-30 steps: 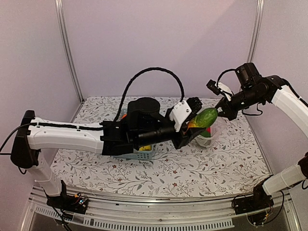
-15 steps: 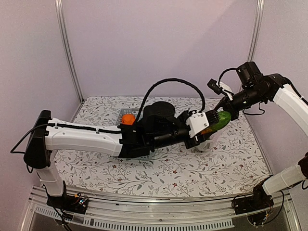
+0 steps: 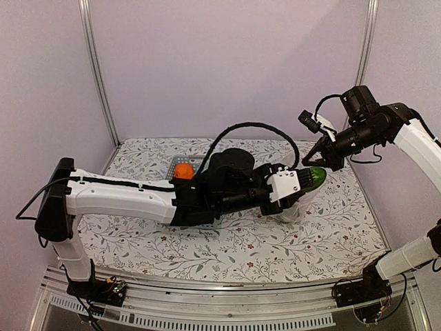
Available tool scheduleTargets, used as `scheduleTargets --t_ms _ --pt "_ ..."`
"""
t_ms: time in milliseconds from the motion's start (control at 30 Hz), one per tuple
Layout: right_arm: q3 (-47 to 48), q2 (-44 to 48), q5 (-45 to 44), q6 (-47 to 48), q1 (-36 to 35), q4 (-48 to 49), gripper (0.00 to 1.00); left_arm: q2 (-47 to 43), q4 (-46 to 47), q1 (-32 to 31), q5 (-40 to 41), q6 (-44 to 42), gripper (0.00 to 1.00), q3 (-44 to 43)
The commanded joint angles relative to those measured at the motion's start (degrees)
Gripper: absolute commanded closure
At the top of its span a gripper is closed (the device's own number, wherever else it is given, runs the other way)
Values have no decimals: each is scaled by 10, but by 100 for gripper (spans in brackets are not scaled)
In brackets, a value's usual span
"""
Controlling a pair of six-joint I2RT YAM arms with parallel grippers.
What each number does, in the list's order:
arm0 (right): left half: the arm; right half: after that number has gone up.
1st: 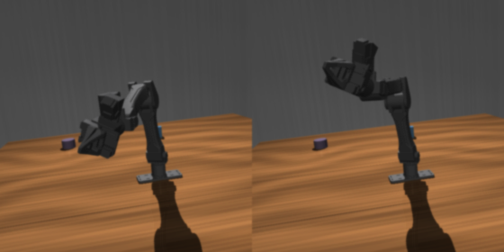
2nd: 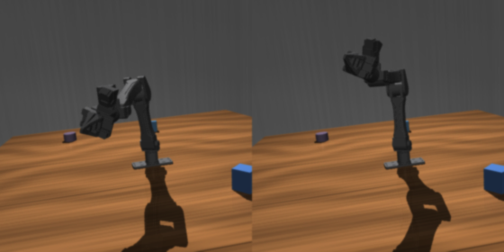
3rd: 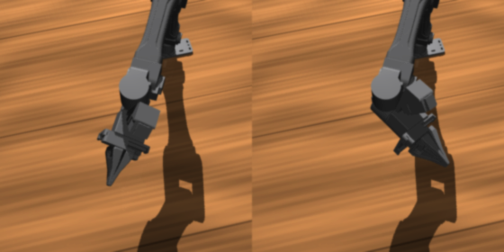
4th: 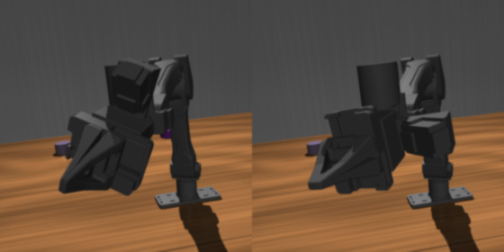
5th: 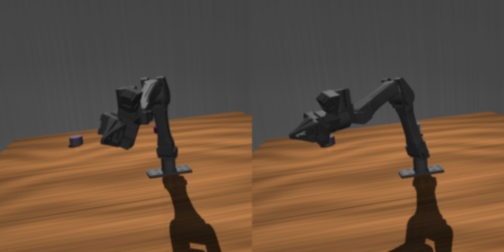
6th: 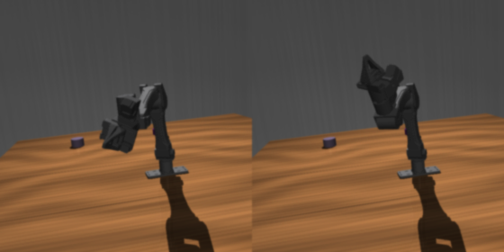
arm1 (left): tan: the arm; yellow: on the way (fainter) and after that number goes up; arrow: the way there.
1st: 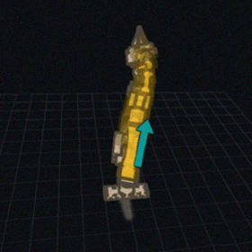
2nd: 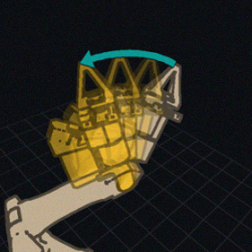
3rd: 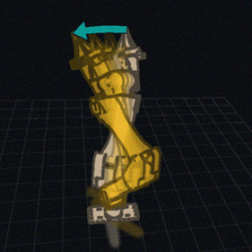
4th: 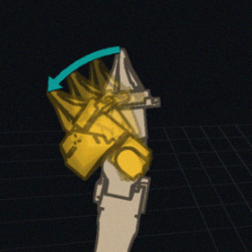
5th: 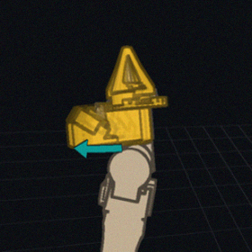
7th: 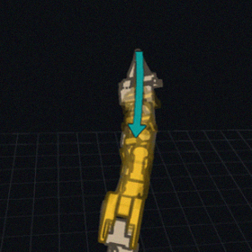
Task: Place the food in the zip-top bag and seal the zipper
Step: Place the fake fruit in the zipper food storage bag, then adjust the zipper food storage bag at the center of the board.
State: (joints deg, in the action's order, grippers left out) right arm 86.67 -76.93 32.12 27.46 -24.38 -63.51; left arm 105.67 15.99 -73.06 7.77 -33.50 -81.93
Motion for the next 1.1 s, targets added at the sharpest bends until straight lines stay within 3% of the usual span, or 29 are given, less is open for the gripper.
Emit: scheduleTargets --t_ms 0,200,400,633,800,1067 --pt "5 13 12 0 -4 -1 100 22 -31 8 17 -20 57 -13" --pt "22 4 10 0 -4 -10 100 41 -33 15 48 -49 51 -33" --pt "25 8 -3 -6 -4 -6 100 51 -22 18 95 -56 35 -48" --pt "27 -5 -19 -11 -4 -1 100 8 29 -1 93 -38 26 -23" --pt "26 -6 -29 -9 -4 -1 100 -31 -12 -15 57 -19 28 -9" --pt "-11 24 -36 -1 -4 4 100 -25 -244 -13 -35 47 42 -59"
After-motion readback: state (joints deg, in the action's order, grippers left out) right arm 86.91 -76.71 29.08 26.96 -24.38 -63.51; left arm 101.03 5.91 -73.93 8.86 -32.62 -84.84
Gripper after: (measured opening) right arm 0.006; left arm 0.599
